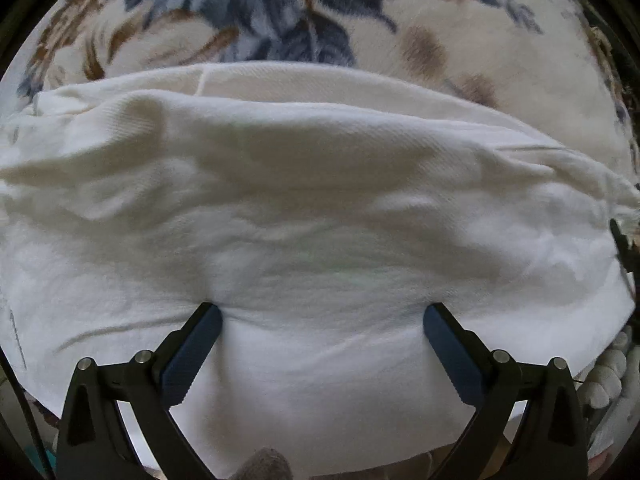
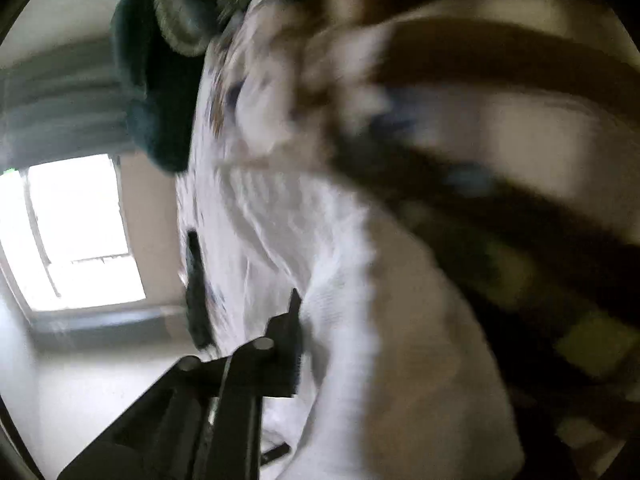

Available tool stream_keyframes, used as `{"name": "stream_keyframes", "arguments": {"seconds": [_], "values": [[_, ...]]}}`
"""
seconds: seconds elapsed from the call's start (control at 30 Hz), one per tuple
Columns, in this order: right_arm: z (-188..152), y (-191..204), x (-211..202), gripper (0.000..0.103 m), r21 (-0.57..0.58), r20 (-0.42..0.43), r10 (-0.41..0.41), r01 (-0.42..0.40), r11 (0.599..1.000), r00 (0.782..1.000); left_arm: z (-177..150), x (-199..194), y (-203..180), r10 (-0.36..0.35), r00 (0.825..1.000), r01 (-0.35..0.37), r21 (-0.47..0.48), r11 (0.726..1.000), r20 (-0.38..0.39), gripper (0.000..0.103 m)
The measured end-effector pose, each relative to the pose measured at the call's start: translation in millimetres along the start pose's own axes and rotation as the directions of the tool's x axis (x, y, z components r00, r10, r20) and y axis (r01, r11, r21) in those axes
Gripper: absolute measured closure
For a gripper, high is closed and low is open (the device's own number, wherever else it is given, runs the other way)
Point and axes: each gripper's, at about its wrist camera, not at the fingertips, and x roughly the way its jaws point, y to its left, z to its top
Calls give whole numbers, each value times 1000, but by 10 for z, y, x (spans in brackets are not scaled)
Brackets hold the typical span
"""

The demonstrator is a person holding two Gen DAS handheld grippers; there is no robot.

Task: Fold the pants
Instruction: 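Lift the pants end with the right gripper and fold it toward the left gripper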

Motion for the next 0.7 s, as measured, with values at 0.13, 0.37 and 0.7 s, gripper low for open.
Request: {"name": "stream_keyframes", "arguments": {"seconds": [0.13,0.37,0.7], "values": [[-134,95,-63,93,-21,47,-18,19,1000,999,-18,-228,63,-1,998,3,-29,1000,64,0],[-646,1140,-271,94,-289,108,-109,136,948,988,-124,-634,586,-7,988,26,-117,993,156,0],[-2236,2429,525,95,-613,140,-233,269,743,962,-490,-994,1865,35,979,19,-263,965,202,0]]}}
